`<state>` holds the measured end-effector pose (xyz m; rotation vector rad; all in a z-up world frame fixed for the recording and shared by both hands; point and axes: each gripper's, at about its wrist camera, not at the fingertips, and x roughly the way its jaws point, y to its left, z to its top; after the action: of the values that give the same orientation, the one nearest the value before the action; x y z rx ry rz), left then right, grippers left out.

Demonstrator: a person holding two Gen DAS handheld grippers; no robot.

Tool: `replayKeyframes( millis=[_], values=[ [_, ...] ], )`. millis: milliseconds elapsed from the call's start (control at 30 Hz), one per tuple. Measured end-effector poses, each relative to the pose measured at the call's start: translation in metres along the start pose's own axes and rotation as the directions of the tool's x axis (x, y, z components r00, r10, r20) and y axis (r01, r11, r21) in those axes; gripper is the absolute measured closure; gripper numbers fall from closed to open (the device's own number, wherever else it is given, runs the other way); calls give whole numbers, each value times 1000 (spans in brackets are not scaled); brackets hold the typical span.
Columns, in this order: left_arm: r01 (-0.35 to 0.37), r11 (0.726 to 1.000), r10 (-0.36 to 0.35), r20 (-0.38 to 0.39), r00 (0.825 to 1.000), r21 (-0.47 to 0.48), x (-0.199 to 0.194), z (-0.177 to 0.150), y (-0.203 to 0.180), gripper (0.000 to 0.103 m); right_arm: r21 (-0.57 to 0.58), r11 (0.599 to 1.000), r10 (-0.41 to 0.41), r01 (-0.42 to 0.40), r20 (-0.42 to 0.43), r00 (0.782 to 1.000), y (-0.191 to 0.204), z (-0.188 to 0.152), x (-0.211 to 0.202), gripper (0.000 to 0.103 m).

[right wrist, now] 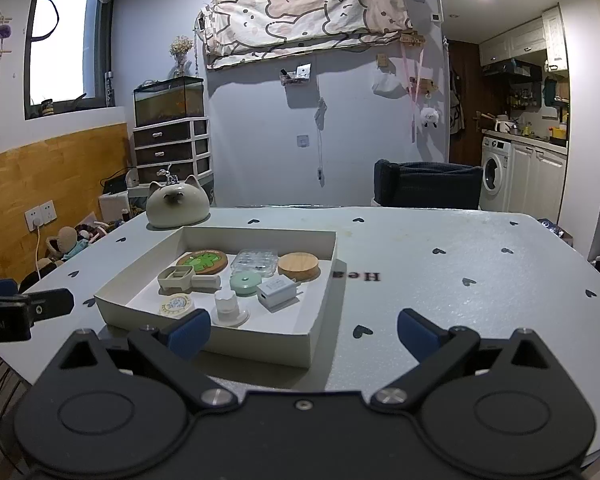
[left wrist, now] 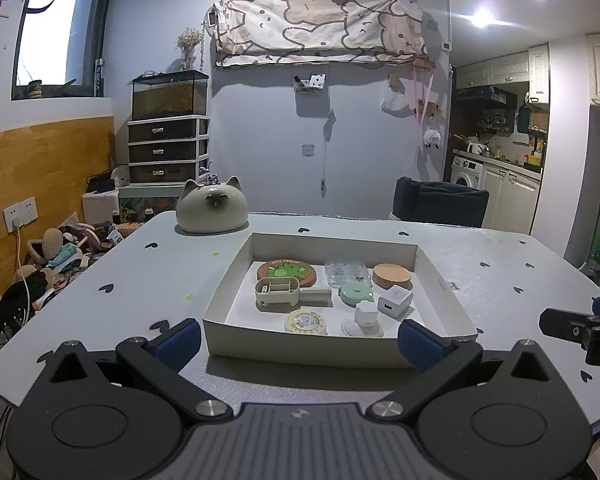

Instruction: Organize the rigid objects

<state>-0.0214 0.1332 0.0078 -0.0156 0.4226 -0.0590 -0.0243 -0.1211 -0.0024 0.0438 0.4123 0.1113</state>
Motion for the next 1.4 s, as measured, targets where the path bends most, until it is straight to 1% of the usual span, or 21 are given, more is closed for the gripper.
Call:
replayKeyframes(
  millis=[1400],
  values=[
    [5, 1000, -5, 7, 1000, 5, 0, -1, -3, 0, -9, 1000, -11, 11, 2, 1000, -1, 2, -2, 2]
  ],
)
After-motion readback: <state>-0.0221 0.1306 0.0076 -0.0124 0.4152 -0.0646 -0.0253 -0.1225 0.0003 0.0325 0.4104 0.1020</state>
